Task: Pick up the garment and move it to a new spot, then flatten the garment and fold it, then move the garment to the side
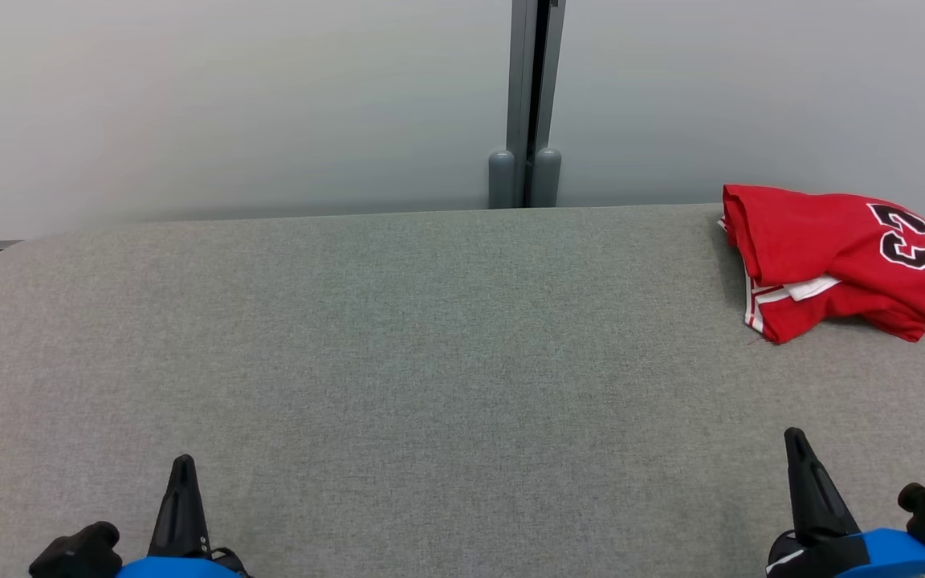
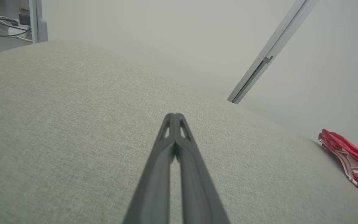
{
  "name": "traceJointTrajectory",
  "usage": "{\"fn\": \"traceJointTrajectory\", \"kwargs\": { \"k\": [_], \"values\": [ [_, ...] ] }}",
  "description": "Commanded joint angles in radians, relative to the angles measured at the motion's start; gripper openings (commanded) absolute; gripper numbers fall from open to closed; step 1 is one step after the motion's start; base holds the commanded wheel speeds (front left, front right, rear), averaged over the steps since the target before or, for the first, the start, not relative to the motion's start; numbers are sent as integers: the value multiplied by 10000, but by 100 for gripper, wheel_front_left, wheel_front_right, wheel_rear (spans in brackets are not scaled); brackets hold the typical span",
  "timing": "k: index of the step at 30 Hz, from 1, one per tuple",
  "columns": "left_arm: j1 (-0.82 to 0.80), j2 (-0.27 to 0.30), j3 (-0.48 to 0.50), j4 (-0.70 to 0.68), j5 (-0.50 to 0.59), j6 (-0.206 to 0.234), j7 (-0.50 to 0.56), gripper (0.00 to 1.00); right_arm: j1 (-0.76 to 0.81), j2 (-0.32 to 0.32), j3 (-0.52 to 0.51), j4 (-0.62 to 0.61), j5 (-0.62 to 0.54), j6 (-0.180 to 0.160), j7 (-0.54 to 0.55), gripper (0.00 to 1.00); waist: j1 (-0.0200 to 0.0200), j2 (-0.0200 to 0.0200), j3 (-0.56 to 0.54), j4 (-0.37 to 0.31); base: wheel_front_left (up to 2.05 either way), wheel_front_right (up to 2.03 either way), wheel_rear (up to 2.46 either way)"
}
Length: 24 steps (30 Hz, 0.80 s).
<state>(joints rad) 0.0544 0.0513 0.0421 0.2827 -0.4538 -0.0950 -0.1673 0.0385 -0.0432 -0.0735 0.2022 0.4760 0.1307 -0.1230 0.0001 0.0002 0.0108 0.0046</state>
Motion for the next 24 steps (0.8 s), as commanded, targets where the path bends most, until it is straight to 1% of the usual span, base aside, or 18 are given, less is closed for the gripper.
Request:
{"fn": "traceJointTrajectory", "kwargs": {
  "k": [1,24],
  "values": [
    [-361,17,44,-188,-341,-46,68,0,-334,-47,-46,-123,342,0,82,0,0,-2,-1,-1,0,0,0],
    [-788,10,264,-269,-3840,-149,920,0,-714,-64,-164,38,3772,0,791,0,0,-2,-17,-11,0,0,0]
  ]
}}
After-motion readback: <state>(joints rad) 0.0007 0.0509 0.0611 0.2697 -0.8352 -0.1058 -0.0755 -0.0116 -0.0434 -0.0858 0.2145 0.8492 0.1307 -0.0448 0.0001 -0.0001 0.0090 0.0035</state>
